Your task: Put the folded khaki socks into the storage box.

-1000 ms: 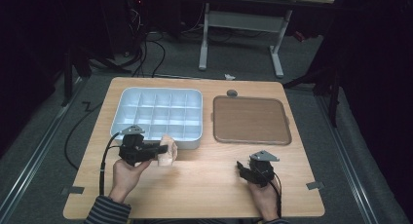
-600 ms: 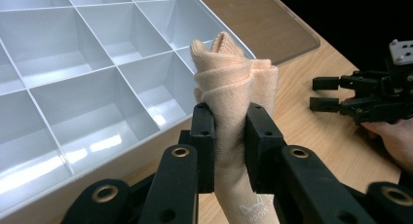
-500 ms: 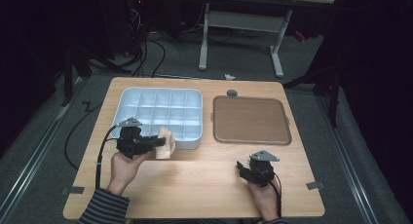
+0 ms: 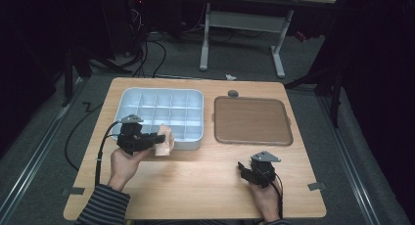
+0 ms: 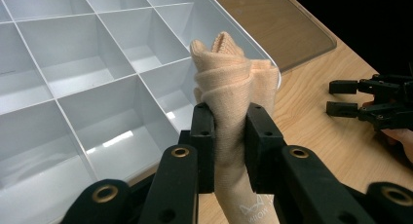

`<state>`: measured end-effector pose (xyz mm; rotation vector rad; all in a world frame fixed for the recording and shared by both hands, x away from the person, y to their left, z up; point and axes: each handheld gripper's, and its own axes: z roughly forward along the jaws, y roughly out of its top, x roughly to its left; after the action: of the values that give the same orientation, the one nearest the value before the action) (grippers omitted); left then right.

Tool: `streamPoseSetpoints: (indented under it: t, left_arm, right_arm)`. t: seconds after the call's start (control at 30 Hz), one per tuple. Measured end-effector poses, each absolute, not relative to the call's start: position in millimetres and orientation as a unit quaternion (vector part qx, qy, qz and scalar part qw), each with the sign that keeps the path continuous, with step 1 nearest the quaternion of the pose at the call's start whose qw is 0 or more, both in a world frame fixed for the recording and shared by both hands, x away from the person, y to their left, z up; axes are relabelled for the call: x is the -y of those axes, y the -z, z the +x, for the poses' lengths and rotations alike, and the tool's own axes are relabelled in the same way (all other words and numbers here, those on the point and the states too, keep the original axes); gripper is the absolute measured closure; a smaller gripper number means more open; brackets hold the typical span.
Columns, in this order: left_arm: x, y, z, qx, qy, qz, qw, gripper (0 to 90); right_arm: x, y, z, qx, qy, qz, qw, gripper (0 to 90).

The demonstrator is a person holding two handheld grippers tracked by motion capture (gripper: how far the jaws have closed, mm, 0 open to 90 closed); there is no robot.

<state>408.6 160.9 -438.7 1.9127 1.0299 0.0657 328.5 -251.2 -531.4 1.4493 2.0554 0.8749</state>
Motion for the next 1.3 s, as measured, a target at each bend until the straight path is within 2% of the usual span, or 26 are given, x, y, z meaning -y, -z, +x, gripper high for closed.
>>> streamPoseSetpoints:
  t: [1.3]
  left_arm:
    - [-166.5,414.8,457.3,-0.43,-0.043,0.789,0.437,76.7]
  right_arm:
    - [250.9,531.4,328.3,-0.75,-0.319,0.529,0.237,40.1]
